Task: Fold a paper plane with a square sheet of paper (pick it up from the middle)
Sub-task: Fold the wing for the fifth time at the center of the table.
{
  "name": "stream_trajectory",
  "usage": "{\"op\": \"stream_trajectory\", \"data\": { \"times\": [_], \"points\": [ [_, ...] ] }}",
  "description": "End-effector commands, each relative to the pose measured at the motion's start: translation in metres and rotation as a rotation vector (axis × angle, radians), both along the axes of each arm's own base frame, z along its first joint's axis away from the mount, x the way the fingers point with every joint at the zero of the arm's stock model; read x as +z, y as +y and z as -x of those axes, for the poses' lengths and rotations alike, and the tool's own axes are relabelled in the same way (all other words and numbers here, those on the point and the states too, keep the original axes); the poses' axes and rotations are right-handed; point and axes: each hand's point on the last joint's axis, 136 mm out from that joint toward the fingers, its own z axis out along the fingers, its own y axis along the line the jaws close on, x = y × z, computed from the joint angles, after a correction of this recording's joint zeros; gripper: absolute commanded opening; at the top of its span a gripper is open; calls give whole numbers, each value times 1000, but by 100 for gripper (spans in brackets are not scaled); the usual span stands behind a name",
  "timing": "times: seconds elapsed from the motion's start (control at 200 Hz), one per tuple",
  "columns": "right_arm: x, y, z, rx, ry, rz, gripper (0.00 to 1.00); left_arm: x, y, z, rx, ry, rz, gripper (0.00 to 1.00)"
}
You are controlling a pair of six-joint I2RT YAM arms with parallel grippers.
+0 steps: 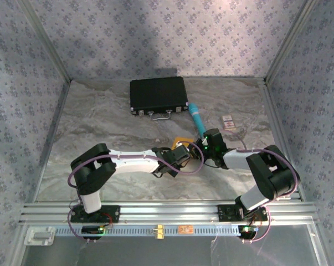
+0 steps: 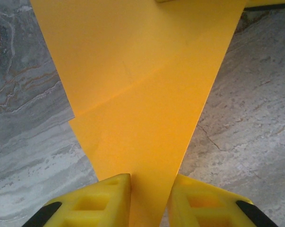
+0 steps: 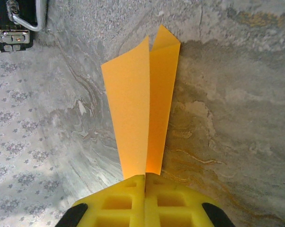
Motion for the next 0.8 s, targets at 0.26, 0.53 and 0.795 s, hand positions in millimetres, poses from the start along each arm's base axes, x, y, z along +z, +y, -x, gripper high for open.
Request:
{"op": "stream_trajectory", "data": {
  "times": [0.26,0.53,0.795],
  "points": [
    [10,3,-3,2,-19,-19,7,-2,0,0,-2,-15,-32,20],
    [12,-1,-3,-2,-23,-7,8,-3,1,-1,11,-17,-29,15],
    [14,-3,-3,-2,-30,0,9,-4,2,-1,20,-19,-33,12]
  ]
}}
